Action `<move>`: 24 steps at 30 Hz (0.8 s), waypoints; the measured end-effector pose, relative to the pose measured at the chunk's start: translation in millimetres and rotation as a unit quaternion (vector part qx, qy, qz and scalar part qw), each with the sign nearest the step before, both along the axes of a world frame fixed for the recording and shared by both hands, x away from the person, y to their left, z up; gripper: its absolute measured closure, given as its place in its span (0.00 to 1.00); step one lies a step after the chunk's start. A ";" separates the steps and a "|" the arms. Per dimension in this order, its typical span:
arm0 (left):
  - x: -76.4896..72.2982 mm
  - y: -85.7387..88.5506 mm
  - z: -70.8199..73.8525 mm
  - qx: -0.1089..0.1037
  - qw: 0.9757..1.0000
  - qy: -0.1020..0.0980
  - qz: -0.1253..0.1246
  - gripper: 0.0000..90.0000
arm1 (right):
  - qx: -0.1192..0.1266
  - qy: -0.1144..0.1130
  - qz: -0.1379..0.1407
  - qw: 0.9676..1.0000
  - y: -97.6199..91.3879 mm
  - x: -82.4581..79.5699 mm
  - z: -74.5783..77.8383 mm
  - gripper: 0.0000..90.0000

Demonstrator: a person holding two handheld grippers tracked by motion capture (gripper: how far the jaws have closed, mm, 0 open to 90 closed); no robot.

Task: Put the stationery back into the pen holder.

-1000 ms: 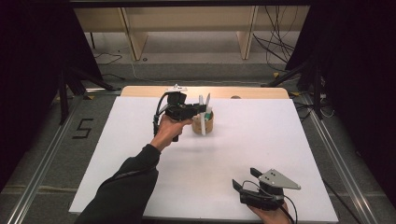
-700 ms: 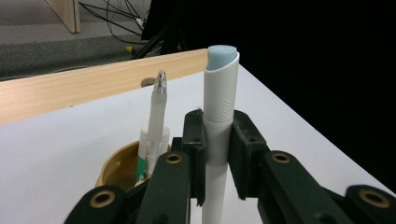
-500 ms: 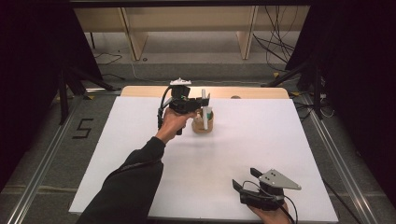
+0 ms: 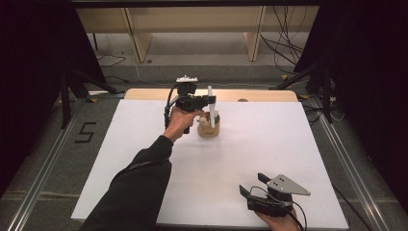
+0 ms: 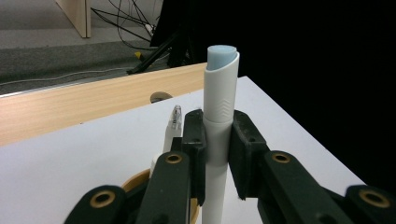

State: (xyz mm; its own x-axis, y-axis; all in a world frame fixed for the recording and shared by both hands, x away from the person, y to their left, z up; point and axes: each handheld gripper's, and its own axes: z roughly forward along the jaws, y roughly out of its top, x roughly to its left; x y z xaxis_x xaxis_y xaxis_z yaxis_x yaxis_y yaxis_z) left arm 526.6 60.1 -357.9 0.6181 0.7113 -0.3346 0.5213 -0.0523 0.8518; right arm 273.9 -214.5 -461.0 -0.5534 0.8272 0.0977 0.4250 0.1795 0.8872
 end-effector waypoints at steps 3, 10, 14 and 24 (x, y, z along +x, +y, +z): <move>2.5 -0.5 1.9 0.002 1.000 -0.001 0.002 0.86 | 0.000 -0.001 0.000 1.000 0.0 -0.1 0.1 0.25; 6.6 -2.8 5.4 0.003 1.000 -0.007 0.009 0.86 | 0.002 0.000 0.000 1.000 -0.3 -0.1 0.1 0.25; 9.4 -4.1 5.2 0.005 1.000 -0.009 0.017 0.86 | 0.002 -0.001 0.001 1.000 -0.2 -0.3 0.2 0.25; 14.1 -5.2 0.5 0.014 0.999 -0.015 0.028 0.86 | 0.003 -0.002 0.002 1.000 -0.5 -0.6 0.6 0.26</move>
State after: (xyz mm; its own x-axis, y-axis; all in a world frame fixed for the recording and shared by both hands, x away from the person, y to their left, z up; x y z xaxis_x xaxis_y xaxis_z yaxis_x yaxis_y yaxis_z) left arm 540.7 54.9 -357.4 0.5863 0.7538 -0.2965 0.4988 -0.0475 0.8654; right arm 273.3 -215.0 -460.4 -0.5569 0.8245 0.1003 0.4213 0.1764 0.8896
